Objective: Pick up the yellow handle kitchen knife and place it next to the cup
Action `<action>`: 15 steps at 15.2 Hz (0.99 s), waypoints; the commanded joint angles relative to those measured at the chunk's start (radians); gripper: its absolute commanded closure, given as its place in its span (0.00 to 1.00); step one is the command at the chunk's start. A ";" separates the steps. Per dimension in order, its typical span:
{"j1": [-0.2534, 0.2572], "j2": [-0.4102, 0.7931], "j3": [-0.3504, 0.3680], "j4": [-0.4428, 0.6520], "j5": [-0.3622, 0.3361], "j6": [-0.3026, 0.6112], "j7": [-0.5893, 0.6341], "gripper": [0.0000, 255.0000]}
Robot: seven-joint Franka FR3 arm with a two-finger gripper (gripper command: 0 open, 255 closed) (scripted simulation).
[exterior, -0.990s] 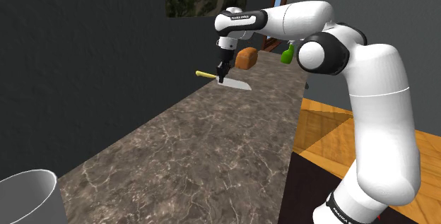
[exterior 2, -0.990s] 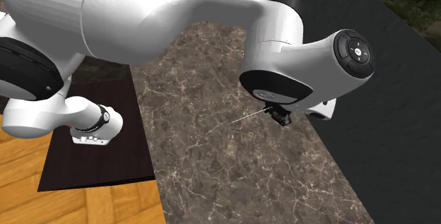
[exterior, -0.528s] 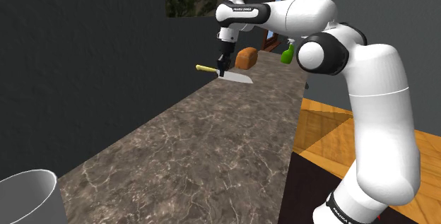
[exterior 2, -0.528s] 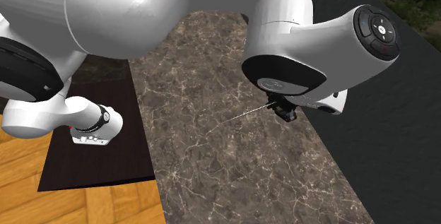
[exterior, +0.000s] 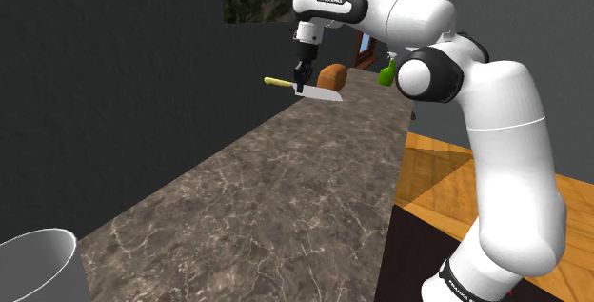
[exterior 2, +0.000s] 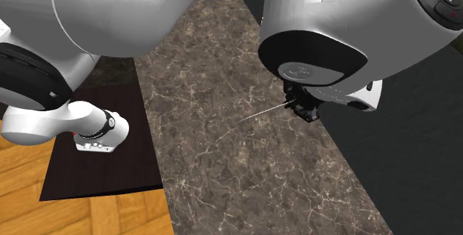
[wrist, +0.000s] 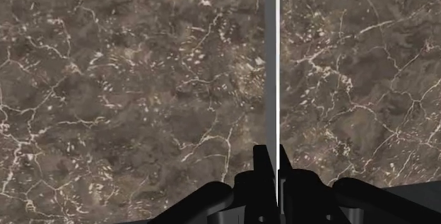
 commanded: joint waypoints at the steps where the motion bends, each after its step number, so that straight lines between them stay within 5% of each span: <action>1: -0.006 0.011 0.001 0.046 0.002 -0.035 0.005 1.00; 6: -0.026 0.062 0.006 0.197 0.011 -0.132 0.022 1.00; 10: 0.073 -0.134 0.005 -0.122 -0.021 -0.002 0.067 1.00; 15: 0.164 -0.293 0.029 -0.356 -0.050 0.092 0.153 1.00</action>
